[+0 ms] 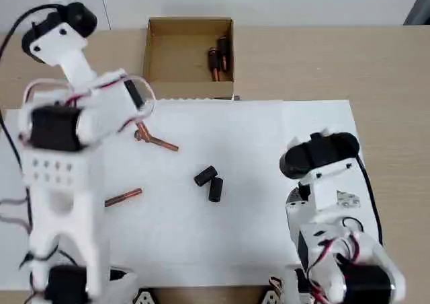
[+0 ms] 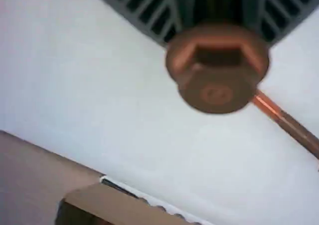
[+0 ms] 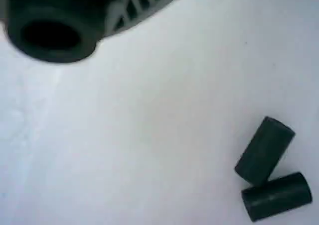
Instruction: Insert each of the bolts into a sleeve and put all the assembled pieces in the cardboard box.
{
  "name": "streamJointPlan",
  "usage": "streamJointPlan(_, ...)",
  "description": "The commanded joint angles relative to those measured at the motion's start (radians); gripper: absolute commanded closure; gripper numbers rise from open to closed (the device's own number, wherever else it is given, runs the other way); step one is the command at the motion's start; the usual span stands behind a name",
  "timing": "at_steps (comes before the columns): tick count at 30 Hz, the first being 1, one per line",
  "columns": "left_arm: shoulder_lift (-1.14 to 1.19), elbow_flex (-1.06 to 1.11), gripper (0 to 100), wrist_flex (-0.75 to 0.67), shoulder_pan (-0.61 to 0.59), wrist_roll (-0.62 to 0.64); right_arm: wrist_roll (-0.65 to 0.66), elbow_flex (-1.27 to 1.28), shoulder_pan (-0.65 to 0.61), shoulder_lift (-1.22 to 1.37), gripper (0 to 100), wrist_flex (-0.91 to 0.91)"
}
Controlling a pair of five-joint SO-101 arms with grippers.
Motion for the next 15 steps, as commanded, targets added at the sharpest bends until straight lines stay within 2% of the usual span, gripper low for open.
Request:
streamJointPlan(1, -0.143, 0.071, 100, -0.04, 0.018, -0.054, -0.002, -0.012, 0.008, -0.03, 99.5, -0.022)
streamJointPlan(7, -0.373, 0.321, 100, -0.153, 0.043, -0.204, 0.005, 0.115, 0.047, -0.154, 99.5, -0.176)
streamJointPlan(15, -0.721, 0.783, 100, -0.423, 0.038, -0.244, -0.002, 0.394, 0.05, -0.317, 99.5, -0.404)
